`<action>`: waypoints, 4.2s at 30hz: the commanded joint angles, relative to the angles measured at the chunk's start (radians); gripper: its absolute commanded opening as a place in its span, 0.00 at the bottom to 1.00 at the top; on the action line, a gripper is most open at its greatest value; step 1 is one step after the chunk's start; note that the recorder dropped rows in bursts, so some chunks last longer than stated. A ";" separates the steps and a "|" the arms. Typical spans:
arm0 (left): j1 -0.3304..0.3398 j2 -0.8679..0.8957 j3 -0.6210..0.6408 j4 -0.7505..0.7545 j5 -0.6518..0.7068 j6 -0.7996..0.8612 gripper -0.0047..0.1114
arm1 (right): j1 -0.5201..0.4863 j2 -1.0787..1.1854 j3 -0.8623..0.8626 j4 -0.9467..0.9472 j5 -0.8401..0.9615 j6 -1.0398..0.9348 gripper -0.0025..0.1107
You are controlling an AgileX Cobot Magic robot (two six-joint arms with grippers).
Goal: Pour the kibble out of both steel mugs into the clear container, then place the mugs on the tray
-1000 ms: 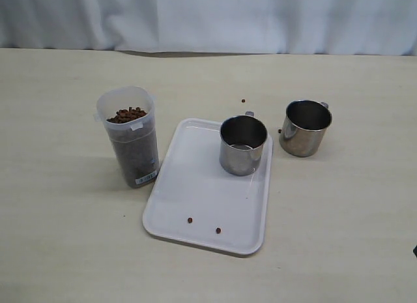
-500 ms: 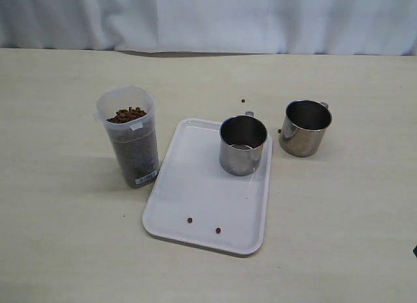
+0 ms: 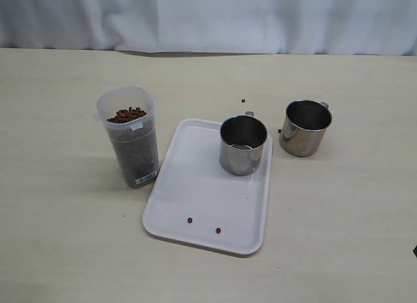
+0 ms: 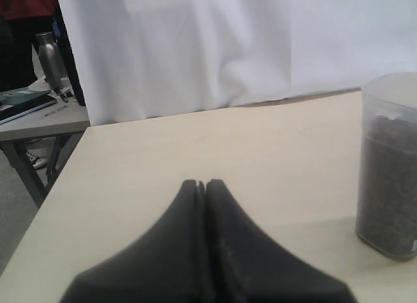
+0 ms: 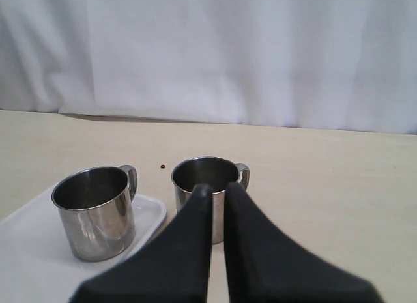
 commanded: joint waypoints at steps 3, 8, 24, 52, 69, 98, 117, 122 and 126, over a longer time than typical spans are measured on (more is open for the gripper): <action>-0.008 -0.003 0.003 -0.006 -0.007 0.002 0.04 | -0.005 -0.003 0.004 -0.007 0.003 0.015 0.07; -0.008 -0.003 0.003 -0.006 -0.007 0.002 0.04 | -0.005 -0.003 0.004 0.019 0.003 0.015 0.07; -0.008 -0.003 0.003 -0.006 -0.005 0.002 0.04 | -0.005 0.576 -0.039 1.243 -0.376 -1.214 0.88; -0.008 -0.003 0.003 -0.004 -0.010 0.002 0.04 | -0.005 1.846 -0.683 0.917 -0.545 -1.375 1.00; -0.008 -0.003 0.003 -0.008 -0.005 0.002 0.04 | -0.007 1.839 -0.725 0.981 -0.394 -1.288 0.07; -0.008 -0.003 0.003 -0.004 -0.009 0.002 0.04 | 0.348 1.238 -0.439 0.823 -0.669 -1.201 0.07; -0.008 -0.003 0.003 -0.004 -0.008 0.002 0.04 | 0.704 1.494 -0.473 1.105 -0.479 -1.375 0.07; -0.008 -0.003 0.003 -0.004 -0.008 0.002 0.04 | 0.704 1.547 -0.492 1.164 -0.481 -1.418 0.07; -0.008 -0.003 0.003 -0.004 -0.008 0.002 0.04 | 0.704 1.581 -0.521 1.164 -0.414 -1.399 0.07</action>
